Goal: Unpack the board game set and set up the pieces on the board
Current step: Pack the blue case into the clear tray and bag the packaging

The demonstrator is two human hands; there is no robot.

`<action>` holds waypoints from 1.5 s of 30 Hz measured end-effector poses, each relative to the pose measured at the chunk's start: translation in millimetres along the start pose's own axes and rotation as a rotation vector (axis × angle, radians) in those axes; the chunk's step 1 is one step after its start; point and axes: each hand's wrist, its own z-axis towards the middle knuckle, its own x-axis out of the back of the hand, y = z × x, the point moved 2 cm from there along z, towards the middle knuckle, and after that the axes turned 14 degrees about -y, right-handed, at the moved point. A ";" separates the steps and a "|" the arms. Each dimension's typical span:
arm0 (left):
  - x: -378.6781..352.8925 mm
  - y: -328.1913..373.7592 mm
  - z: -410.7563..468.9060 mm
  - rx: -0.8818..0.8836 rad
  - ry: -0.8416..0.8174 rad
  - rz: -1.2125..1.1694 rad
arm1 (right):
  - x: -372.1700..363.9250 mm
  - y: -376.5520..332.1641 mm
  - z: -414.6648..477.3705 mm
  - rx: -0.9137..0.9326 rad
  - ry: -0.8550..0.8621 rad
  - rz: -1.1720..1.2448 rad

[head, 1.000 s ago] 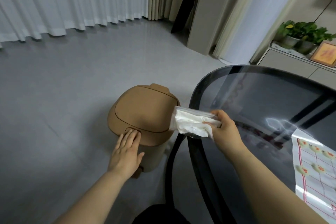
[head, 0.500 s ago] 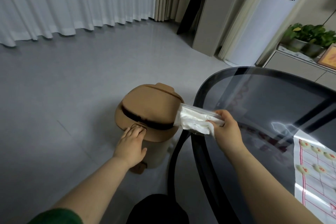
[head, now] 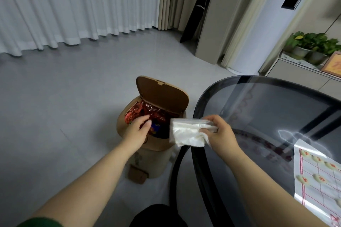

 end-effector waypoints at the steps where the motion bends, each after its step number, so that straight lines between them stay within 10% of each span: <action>1: 1.9 15.6 0.3 -0.036 -0.048 -0.108 | -2.7 -5.0 2.5 0.014 -0.044 -0.036; 7: 0.4 60.1 -1.9 -0.091 -0.530 0.111 | -21.5 -19.4 19.8 0.103 -0.169 -0.220; 13: 14.0 34.6 15.1 -0.003 -0.194 0.288 | -16.7 -9.4 27.7 0.124 -0.017 -0.161; 18: 28.7 4.9 37.1 0.021 0.172 0.463 | -0.6 11.9 34.5 -0.009 0.047 -0.687; 25: -0.4 -26.5 91.0 0.120 -0.145 1.084 | -3.3 18.8 39.6 0.017 0.042 -0.803; 35: -4.9 -55.0 124.8 0.352 -0.419 0.775 | -4.3 18.6 43.0 0.003 0.012 -0.803; 39: 10.2 -42.4 105.5 0.244 -0.227 0.639 | -3.8 17.6 41.8 -0.015 0.000 -0.801; 45: 43.4 24.7 68.3 -0.392 0.403 0.684 | -4.2 16.4 40.6 -0.018 0.012 -0.766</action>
